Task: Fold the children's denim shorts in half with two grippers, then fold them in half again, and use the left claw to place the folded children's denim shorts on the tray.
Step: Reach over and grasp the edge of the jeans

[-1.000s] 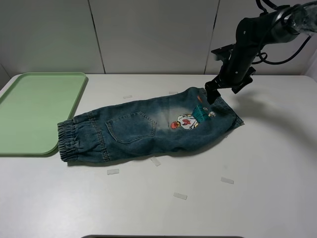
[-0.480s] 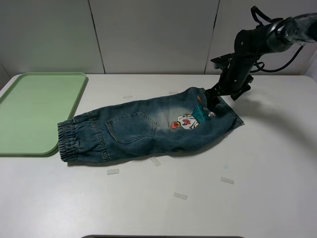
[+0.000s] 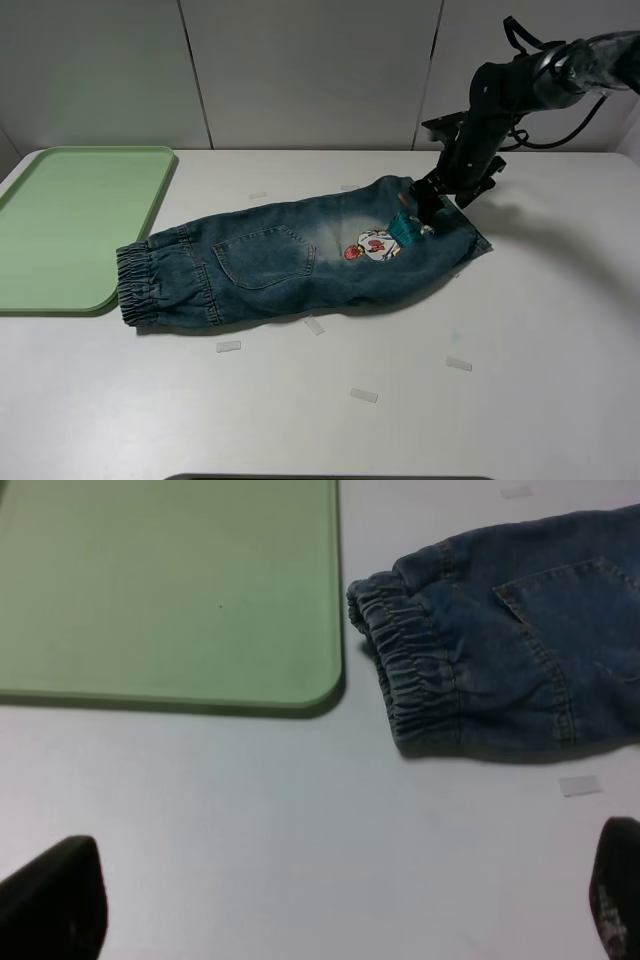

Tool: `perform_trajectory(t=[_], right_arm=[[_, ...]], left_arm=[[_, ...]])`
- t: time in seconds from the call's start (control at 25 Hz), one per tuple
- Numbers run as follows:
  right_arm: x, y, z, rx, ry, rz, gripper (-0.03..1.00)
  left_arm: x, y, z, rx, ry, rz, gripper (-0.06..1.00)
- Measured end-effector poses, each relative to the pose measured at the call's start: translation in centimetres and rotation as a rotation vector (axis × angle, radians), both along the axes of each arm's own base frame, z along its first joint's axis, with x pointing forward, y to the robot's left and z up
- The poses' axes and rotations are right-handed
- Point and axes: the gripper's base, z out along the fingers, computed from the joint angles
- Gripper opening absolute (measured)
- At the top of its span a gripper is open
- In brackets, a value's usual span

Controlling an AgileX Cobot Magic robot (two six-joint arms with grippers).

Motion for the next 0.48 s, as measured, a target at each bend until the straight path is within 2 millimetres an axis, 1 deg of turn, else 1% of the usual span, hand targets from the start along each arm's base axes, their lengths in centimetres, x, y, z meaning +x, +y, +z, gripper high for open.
perform_trajectory(t=[0.08,0.16,0.2,0.28,0.32,0.36,0.48], right_arm=[[0.01,0.13,-0.06,0.005,0.0,-0.001,0.4],[0.12,0.15,0.01,0.007,-0.01,-0.002,0.25],[0.12,0.15,0.01,0.007,-0.01,-0.002,0.25],[0.23,0.13,-0.01,0.003,-0.02,0.002,0.11],[0.26,0.11,-0.01,0.001,-0.023,0.003,0.06],[0.28,0.1,0.0,-0.001,-0.027,0.005,0.03],[0.32,0.03,0.0,-0.01,-0.031,0.011,0.03]], left_arm=[[0.0,0.0,0.0,0.0,0.0,0.0,0.96],[0.0,0.0,0.0,0.0,0.0,0.0,0.96],[0.0,0.0,0.0,0.0,0.0,0.0,0.96],[0.0,0.0,0.0,0.0,0.0,0.0,0.96],[0.0,0.0,0.0,0.0,0.0,0.0,0.96],[0.0,0.0,0.0,0.0,0.0,0.0,0.96],[0.0,0.0,0.0,0.0,0.0,0.0,0.96]])
